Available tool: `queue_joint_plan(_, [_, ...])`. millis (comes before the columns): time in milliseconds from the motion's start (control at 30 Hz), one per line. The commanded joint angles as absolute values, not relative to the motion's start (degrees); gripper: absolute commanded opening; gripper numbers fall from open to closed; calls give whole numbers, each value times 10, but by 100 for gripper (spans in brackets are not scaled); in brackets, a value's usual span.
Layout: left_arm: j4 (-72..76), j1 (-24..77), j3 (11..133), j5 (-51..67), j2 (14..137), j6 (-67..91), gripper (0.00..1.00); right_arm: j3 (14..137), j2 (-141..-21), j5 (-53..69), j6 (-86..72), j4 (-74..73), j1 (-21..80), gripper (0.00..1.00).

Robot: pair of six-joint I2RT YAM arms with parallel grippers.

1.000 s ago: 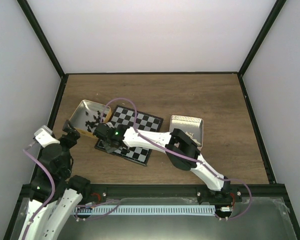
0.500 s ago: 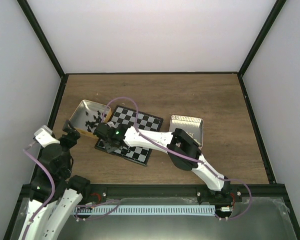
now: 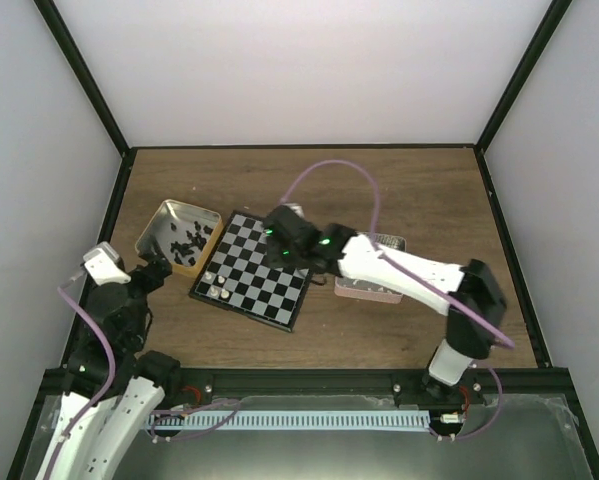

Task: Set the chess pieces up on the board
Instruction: Pick up the chess piece from the storage box.

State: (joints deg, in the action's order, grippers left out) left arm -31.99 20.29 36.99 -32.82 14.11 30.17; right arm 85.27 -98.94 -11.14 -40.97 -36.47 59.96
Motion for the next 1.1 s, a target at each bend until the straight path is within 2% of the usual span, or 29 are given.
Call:
queue_joint_plan(0, [-271,204,357,-243,169,270,96,738,-893,-131,-436,-352,520,47])
queue_joint_plan(233, [-198,204,339,-158,232,283,96,582,-805,-110,-405,-355,361,47])
queue_joint_plan(467, [-114,204,333,-115,330,299,98,508,-807,-70,-352,-332,262,48])
queue_joint_plan(733, [-88,204,342,-106,417,298,100,520,-863,-76,-289,-345,247,48])
queue_joint_plan(867, [-71,204,345,-97,433,298,100,523,-891,-69,-237,-343,247,45])
queue_joint_plan(1067, [-55,204,340,-85,438,286,100,552,-934,-128,-211,-338,247,39])
